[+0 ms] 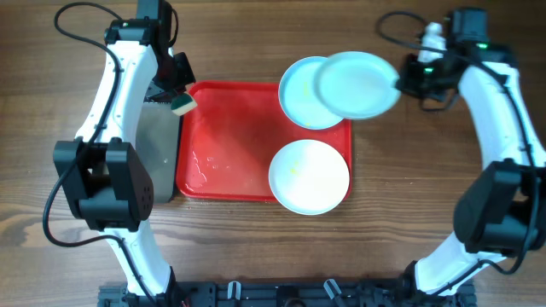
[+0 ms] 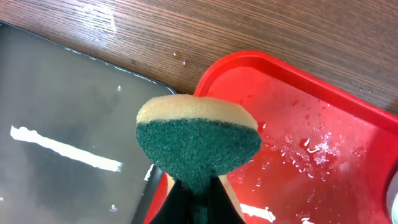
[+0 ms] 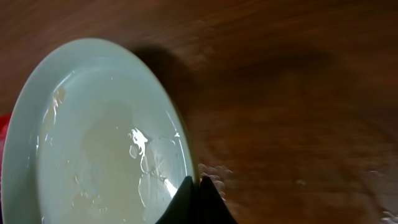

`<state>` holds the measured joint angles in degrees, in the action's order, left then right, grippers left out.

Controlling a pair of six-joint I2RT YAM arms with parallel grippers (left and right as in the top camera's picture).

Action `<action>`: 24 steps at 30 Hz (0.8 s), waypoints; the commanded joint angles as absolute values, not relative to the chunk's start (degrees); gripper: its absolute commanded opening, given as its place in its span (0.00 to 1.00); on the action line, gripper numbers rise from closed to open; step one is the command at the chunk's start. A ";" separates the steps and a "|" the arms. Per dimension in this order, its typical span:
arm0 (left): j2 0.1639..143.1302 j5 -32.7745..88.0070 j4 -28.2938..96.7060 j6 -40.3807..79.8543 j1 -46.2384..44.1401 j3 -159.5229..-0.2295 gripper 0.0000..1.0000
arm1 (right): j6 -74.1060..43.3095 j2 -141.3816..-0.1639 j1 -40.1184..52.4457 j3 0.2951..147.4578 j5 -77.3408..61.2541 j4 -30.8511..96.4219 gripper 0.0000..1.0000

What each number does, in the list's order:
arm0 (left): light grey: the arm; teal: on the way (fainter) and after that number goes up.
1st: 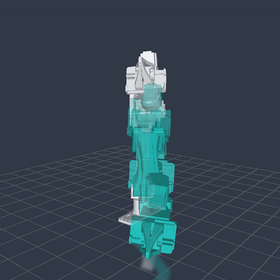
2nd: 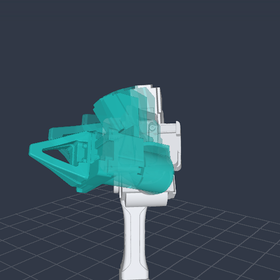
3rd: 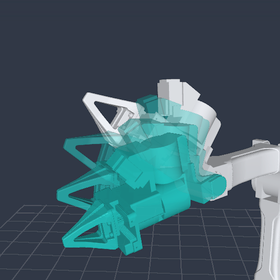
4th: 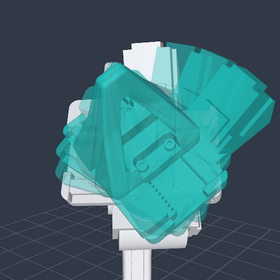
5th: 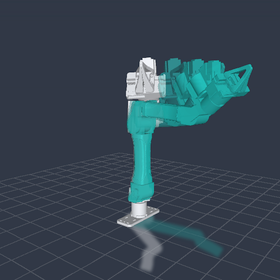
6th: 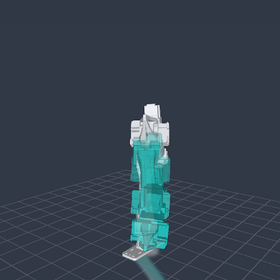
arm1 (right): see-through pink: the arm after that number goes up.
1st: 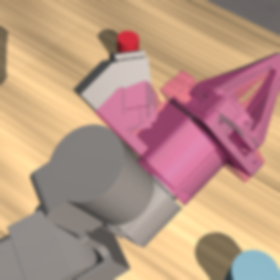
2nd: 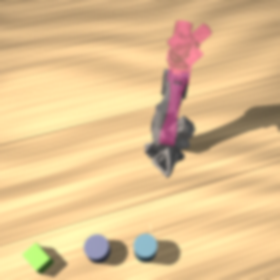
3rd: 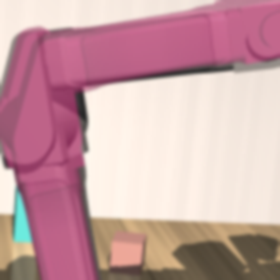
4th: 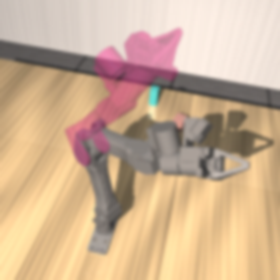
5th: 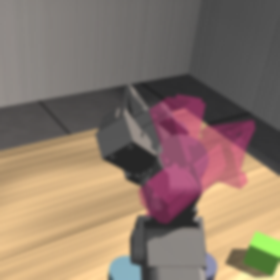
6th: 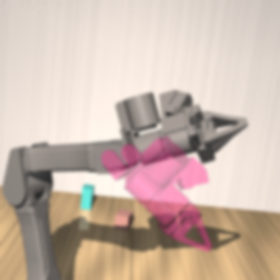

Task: Clean dirty plates on tray and stack at the side
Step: 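Lift the scrubbed plate with the right gripper onto the right table, then grip the rim of the bottom-right plate with the right gripper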

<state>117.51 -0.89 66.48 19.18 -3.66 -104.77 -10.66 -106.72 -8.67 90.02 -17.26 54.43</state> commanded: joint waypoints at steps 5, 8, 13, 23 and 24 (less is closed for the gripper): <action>117.01 0.21 66.43 18.48 -5.04 -105.86 0.04 | -10.26 -104.77 -21.76 81.08 -3.62 53.84 0.04; 117.01 0.21 66.41 18.48 -5.04 -105.86 0.04 | -10.68 -104.77 -22.37 74.35 -2.50 50.17 0.05; 117.01 0.21 65.84 18.46 -5.04 -105.86 0.04 | -9.23 -104.77 -22.37 73.52 -9.67 51.40 0.50; 117.01 0.21 65.84 18.48 -5.04 -105.86 0.04 | -4.25 -99.44 -0.75 76.53 -21.76 62.06 0.43; 117.01 0.21 65.84 18.48 -5.04 -105.86 0.04 | -3.38 -99.55 3.38 73.97 -20.23 60.58 0.43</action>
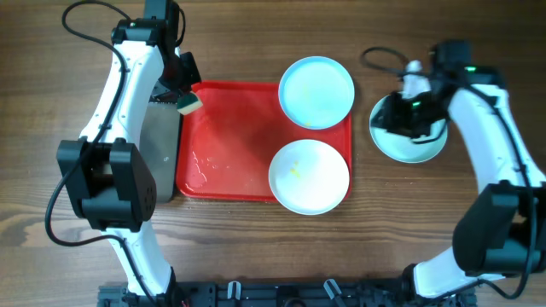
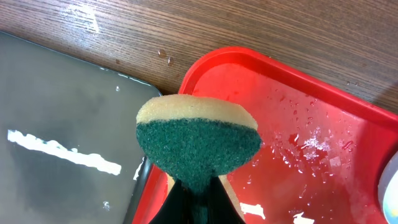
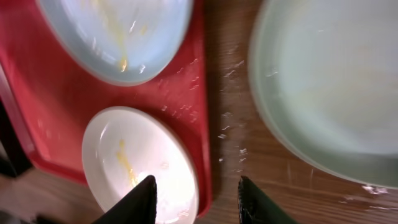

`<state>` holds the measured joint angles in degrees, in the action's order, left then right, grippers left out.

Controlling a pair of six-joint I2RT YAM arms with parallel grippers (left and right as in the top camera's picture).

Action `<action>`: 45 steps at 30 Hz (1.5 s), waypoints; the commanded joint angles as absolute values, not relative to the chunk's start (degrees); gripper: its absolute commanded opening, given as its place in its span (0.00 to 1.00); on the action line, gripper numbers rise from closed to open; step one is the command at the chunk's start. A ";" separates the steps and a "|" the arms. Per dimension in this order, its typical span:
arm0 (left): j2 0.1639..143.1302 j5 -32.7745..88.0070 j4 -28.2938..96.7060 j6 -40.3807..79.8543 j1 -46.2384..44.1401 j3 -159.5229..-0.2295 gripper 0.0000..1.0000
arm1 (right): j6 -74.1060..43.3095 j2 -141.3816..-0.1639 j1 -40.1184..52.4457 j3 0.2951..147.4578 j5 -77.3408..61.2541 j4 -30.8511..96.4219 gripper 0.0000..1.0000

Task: Clean dirty plates on tray and stack at the side
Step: 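Grip the rim of the bottom-right plate with the right gripper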

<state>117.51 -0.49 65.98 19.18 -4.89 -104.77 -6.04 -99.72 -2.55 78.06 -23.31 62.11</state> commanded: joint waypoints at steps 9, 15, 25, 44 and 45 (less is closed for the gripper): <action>117.01 0.23 66.35 18.46 -5.04 -105.86 0.04 | -4.64 -99.92 11.79 62.13 -13.89 49.21 0.40; 117.01 0.23 66.52 18.48 -5.04 -105.86 0.04 | -6.20 -99.92 11.79 57.39 -14.37 44.58 0.28; 117.01 0.23 66.67 18.46 -5.04 -105.86 0.04 | -6.20 -98.50 11.77 60.77 -14.96 46.37 0.23; 117.01 0.21 66.67 18.46 -5.04 -105.86 0.04 | -6.42 -98.15 15.27 58.04 -8.40 39.57 0.31; 117.01 0.21 66.65 18.46 -5.04 -105.86 0.04 | -6.42 -98.15 15.27 58.04 -8.47 38.50 0.33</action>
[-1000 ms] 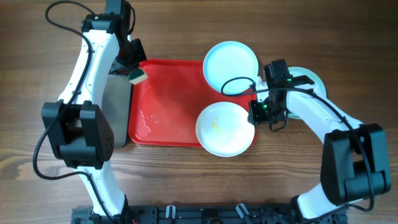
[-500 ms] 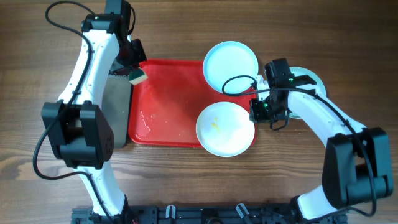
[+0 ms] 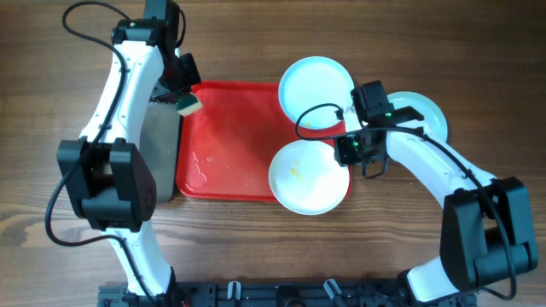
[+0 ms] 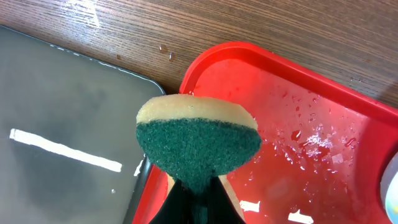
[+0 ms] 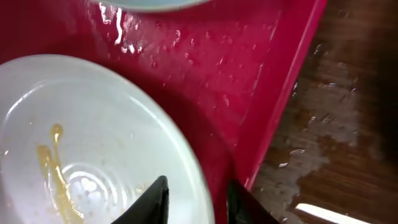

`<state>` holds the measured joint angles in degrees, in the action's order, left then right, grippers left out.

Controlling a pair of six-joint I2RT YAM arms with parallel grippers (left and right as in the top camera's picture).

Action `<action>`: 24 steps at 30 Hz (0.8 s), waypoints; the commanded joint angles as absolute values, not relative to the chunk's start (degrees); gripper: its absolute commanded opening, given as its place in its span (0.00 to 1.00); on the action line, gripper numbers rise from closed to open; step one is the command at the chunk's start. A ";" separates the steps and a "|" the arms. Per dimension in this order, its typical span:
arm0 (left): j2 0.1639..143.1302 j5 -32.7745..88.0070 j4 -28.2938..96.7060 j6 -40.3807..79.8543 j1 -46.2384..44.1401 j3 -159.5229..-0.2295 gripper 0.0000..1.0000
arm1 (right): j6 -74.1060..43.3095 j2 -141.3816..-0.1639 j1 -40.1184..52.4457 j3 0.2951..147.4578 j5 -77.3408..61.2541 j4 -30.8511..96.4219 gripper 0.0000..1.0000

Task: Clean dirty plates on tray and stack at the side
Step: 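Grip the rim of the bottom-right plate with the right gripper, then scrub the held plate with the sponge in the left gripper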

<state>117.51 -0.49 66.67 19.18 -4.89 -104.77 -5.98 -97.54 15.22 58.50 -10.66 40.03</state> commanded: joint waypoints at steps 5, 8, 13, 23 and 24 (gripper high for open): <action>117.01 0.21 66.67 18.44 -5.04 -105.86 0.04 | -6.02 -98.17 15.27 56.69 -8.84 37.65 0.33; 117.01 0.21 66.67 18.46 -5.04 -105.86 0.04 | -6.04 -98.17 15.27 53.58 -10.20 36.95 0.25; 117.01 0.21 66.70 18.44 -5.04 -105.86 0.04 | -6.02 -98.15 15.38 53.36 -14.28 37.80 0.04; 117.01 0.19 66.28 18.46 -5.02 -105.86 0.04 | -37.23 -98.35 33.89 67.66 -1.58 31.42 0.04; 117.01 0.19 66.26 18.46 -4.97 -105.86 0.04 | -38.74 -98.83 35.70 67.66 2.70 29.50 0.04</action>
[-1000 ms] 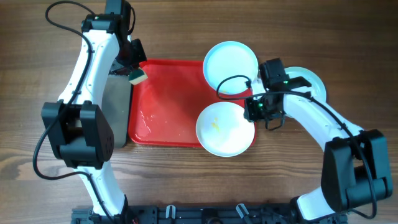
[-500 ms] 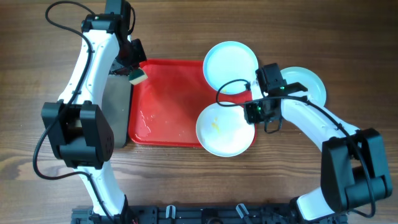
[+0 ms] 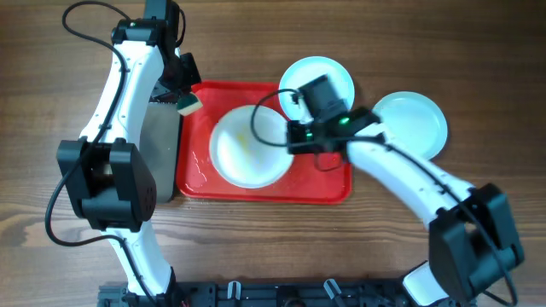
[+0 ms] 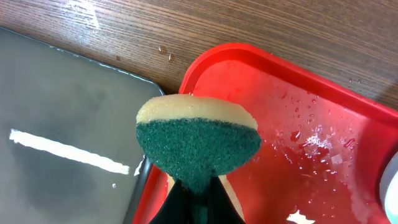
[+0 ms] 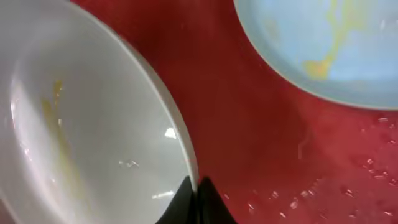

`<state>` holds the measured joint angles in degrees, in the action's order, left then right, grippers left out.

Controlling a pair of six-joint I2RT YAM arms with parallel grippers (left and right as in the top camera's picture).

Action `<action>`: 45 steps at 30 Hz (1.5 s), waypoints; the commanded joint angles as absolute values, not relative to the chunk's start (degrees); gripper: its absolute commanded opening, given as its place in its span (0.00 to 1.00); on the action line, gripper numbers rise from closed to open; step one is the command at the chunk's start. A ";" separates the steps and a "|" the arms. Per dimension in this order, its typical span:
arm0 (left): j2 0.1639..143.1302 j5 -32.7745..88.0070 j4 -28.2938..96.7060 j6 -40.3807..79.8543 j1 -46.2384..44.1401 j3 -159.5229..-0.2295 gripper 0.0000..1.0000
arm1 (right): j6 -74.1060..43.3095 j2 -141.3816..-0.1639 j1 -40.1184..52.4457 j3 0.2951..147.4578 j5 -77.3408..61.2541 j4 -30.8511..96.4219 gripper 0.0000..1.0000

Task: Clean dirty plates on tray and stack at the side
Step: 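Scrub the held plate with the sponge in the left gripper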

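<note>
My right gripper (image 3: 293,139) is shut on the right rim of a white plate (image 3: 247,147) streaked with yellow, held over the middle of the red tray (image 3: 328,183). The same white plate (image 5: 81,118) fills the left of the right wrist view. A pale blue dirty plate (image 3: 328,75) rests on the tray's far right corner, and this blue plate (image 5: 323,43) shows yellow smears. A pale green plate (image 3: 411,124) lies on the table right of the tray. My left gripper (image 3: 182,102) is shut on a green and yellow sponge (image 4: 198,140) over the tray's far left corner.
A grey mat (image 3: 159,153) lies along the tray's left side; the same grey mat (image 4: 56,118) has white streaks. Water drops wet the tray floor (image 4: 311,143). Bare wooden table surrounds the tray.
My right gripper was open at the white plate's right edge at the tray's near right. It is now shut on that rim, and the plate is at the tray's middle. The left arm is unchanged.
First my right gripper held the pale green plate in the air beyond the tray's far right corner. Then that plate lay on the table to the right with the gripper open. Later the gripper stood open at the white plate, which it now holds mid-tray. The sponge stayed put.
</note>
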<state>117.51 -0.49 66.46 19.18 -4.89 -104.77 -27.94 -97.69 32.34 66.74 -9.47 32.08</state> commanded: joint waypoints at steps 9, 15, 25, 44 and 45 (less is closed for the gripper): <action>117.01 0.23 65.63 18.48 -5.04 -105.86 0.04 | -37.47 -109.54 37.43 71.53 0.95 24.34 0.04; 117.01 3.66 67.35 18.44 -6.07 -104.88 0.04 | -35.94 -117.05 35.68 78.22 -7.62 29.45 0.04; 117.01 3.09 55.83 14.28 -15.90 -87.35 0.04 | -32.91 -119.50 32.10 78.22 -18.11 27.88 0.04; 116.90 -29.74 45.28 27.99 -17.26 -76.18 0.04 | -32.95 -119.50 32.10 78.22 -18.09 27.70 0.04; 116.90 -29.67 46.30 28.93 -17.28 -76.18 0.04 | -32.97 -119.50 32.10 78.22 -18.09 27.66 0.04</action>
